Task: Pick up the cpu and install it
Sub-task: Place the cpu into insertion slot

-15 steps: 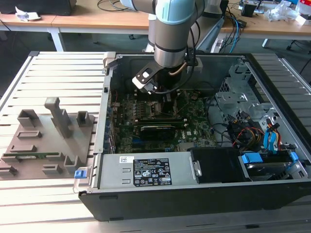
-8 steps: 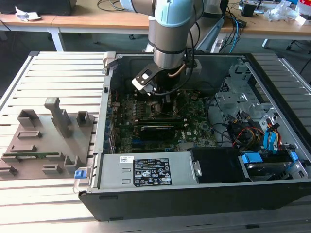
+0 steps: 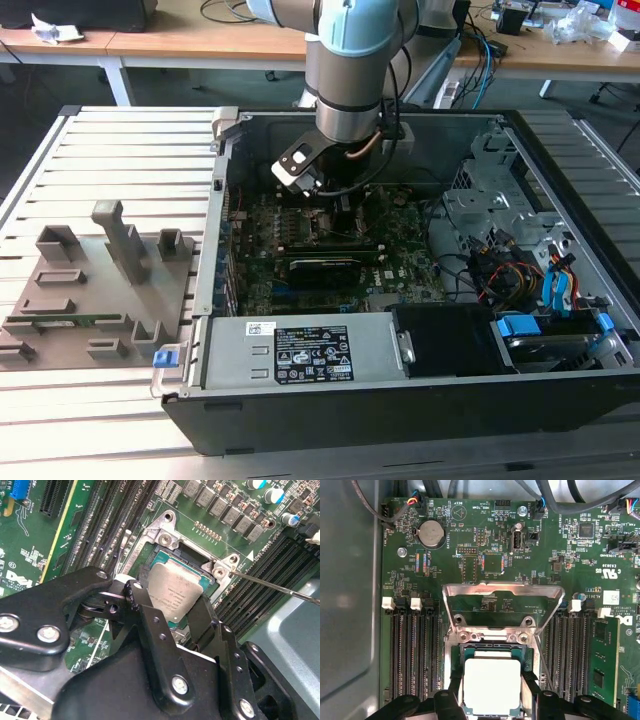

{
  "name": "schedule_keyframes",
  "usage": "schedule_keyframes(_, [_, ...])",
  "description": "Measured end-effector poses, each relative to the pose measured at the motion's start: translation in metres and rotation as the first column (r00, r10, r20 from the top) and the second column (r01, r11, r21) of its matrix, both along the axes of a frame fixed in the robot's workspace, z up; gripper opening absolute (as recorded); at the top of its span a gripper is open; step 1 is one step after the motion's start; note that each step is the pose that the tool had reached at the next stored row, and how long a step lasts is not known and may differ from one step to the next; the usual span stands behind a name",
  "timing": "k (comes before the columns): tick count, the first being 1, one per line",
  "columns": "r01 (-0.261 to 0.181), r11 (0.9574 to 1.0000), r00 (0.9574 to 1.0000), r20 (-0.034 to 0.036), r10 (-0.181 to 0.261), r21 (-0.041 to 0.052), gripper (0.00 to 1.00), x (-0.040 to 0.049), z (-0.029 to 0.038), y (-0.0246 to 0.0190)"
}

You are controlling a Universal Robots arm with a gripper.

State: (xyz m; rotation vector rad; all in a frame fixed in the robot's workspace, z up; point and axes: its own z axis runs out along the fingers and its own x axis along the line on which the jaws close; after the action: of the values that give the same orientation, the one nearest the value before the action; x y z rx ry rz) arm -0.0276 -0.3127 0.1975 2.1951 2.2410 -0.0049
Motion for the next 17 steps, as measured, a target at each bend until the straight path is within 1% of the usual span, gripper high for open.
schedule_keyframes(3, [0.0,1.0,1.0,0.0004,0.0,0.0005,0.56,0.0001,-0.0002,0.0001])
schedule_keyframes(4, [0.0,1.0,1.0,0.0001,0.0,0.0,0.62,0.0001,0.0,0.0])
schedule_keyframes(6, [0.0,1.0,1.0,0.0,0.0,-0.0002,0.62,0.0001,0.0002,0.0])
schedule_keyframes(7, [0.0,1.0,1.0,0.0,0.0,-0.0002,0.62,0.0001,0.0018,0.0])
schedule_keyframes(9, [0.0,1.0,1.0,0.0001,0.0,0.0,0.62,0.0001,0.016,0.0008])
schedule_keyframes(10, [0.0,1.0,1.0,0.0,0.0,-0.0002,0.6,0.0001,0.0238,0.0033])
schedule_keyframes(12, [0.0,1.0,1.0,0.0,0.0,-0.0006,0.47,0.0001,0.0307,0.0052])
schedule_keyframes(13, [0.0,1.0,1.0,0.0,0.0,-0.0008,0.47,0.0001,0.0348,0.006])
schedule_keyframes(14, [0.0,1.0,1.0,0.0001,0.0,-0.0011,0.35,0.0001,0.0407,0.0068])
schedule_keyframes(15, [0.0,1.0,1.0,0.0001,0.0,-0.0018,0.29,0.0001,0.049,0.0078])
schedule_keyframes(16, [0.0,1.0,1.0,0.0,0.0,-0.003,0.17,0.0001,0.0609,0.0091])
schedule_keyframes(17, [0.0,1.0,1.0,0.0001,0.0,-0.0048,0.11,0.0001,0.0709,0.0102])
